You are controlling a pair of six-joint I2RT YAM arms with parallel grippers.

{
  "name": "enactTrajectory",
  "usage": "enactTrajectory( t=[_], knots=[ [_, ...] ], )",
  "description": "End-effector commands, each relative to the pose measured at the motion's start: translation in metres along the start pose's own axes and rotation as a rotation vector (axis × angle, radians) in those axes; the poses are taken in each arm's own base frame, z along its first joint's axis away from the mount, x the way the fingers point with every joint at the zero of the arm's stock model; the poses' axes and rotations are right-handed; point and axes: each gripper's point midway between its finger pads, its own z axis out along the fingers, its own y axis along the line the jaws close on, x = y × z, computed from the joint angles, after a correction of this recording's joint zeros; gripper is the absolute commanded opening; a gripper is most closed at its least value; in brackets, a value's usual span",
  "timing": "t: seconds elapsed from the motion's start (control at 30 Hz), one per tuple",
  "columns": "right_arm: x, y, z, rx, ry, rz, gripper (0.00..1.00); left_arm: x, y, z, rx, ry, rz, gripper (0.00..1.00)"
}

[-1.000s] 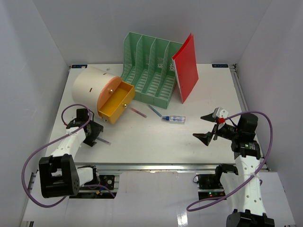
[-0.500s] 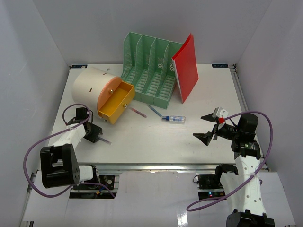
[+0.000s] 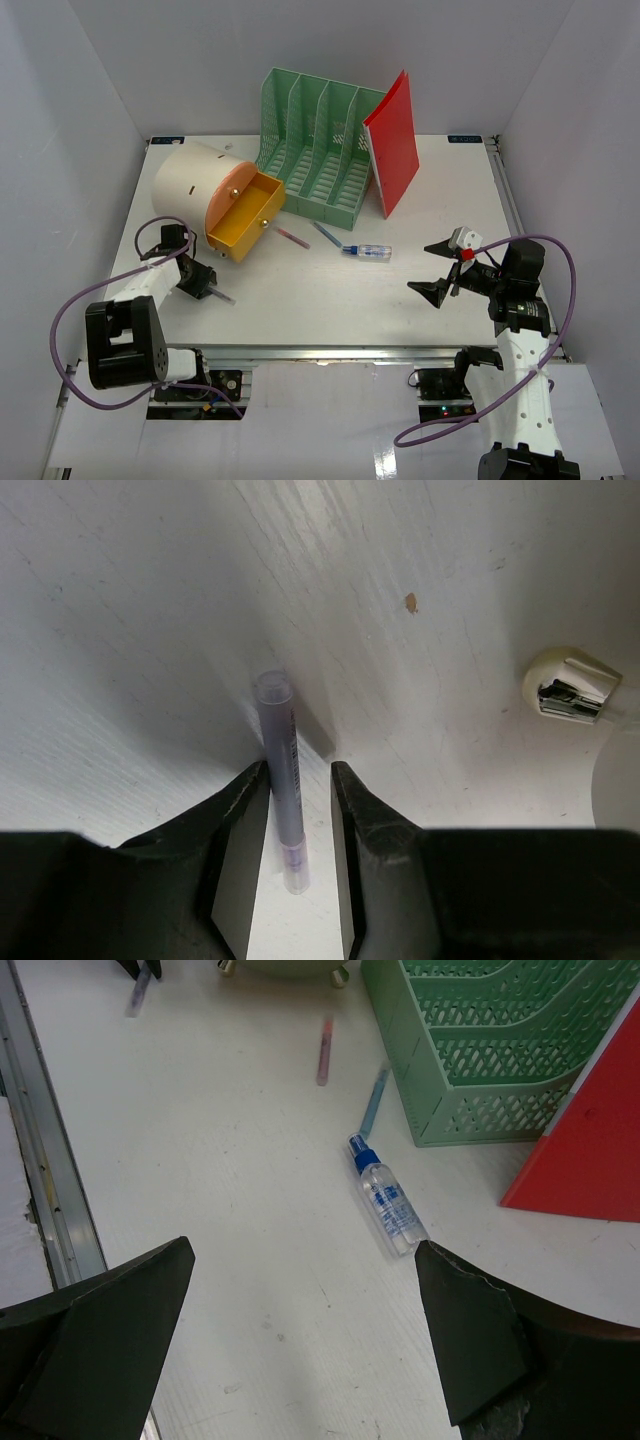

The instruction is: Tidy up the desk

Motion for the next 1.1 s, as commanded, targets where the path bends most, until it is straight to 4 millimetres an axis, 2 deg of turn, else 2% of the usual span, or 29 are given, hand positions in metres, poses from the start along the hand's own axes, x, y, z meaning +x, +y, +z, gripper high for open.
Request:
enactTrajectory(
  t=[0.0, 0.3, 0.6, 0.73, 1.07],
  knots=[
    [-0.008, -0.002, -0.001, 0.002, -0.013, -0.031, 0.98, 0.023, 0.031, 0.012, -0.102, 0.087, 0.046, 0.41],
    [-0.009, -0.002, -0.002, 0.011, -0.011, -0.037, 0.98, 0.033, 0.041, 0.017, -0.138, 0.142, 0.086, 0.36],
    [-0.01, -0.002, -0.003, 0.014, -0.013, -0.045, 0.98, 0.043, 0.042, 0.024, -0.149, 0.206, 0.096, 0.32],
    [-0.011, -0.001, -0.003, 0.013, -0.014, -0.047, 0.98, 0.045, 0.042, 0.024, -0.143, 0.215, 0.107, 0.27],
    [-0.012, 0.0, -0.003, 0.009, -0.017, -0.049, 0.98, 0.04, 0.017, -0.01, 0.031, 0.162, 0.104, 0.14]
  ],
)
